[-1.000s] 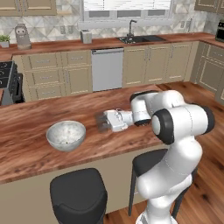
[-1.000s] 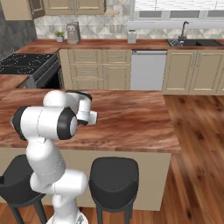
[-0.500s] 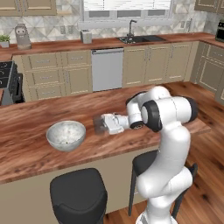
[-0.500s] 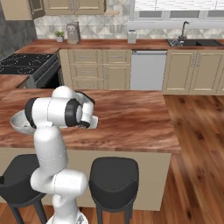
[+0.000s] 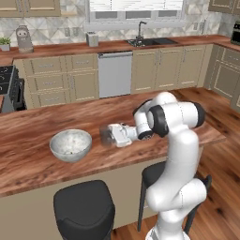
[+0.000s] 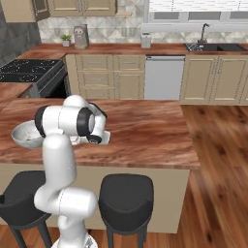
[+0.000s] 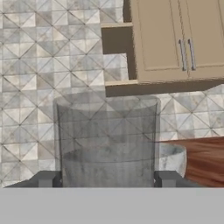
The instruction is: There is a bowl on the dining counter. Grab a lemon wedge from the fridge and place it in the bowl. Then get the liquor bottle and glass cup from the cabinet and place them next to the bowl.
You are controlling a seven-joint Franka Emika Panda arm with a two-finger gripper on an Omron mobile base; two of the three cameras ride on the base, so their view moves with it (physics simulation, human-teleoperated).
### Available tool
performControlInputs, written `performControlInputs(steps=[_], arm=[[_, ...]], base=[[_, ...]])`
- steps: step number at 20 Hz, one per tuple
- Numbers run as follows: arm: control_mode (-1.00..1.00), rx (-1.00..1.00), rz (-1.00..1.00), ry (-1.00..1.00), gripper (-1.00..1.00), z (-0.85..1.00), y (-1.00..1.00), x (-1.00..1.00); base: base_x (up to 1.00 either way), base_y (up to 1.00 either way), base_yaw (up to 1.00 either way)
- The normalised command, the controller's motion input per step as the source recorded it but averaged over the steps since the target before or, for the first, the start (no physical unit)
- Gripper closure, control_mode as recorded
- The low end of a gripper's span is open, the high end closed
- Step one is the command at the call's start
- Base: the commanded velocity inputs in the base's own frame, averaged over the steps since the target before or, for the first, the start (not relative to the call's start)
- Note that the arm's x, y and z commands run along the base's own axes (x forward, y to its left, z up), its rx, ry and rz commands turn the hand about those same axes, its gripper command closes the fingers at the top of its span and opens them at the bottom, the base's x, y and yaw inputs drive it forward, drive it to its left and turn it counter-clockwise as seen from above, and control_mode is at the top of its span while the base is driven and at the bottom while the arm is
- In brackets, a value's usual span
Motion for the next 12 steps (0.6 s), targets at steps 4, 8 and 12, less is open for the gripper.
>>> performControlInputs(steps=[4, 8, 12], arm=[[-1.0, 0.0, 0.0, -0.07, 1.0, -0.04, 0.18, 0.31], [-1.0, 0.0, 0.0, -0.05, 1.0, -0.15, 0.23, 0.39], [-1.0, 0.0, 0.0, -0.02, 1.0, -0.31, 0.1, 0.32]], base=[[0.0, 0.0, 0.0], [0.0, 0.0, 0.0], [0.0, 0.0, 0.0]])
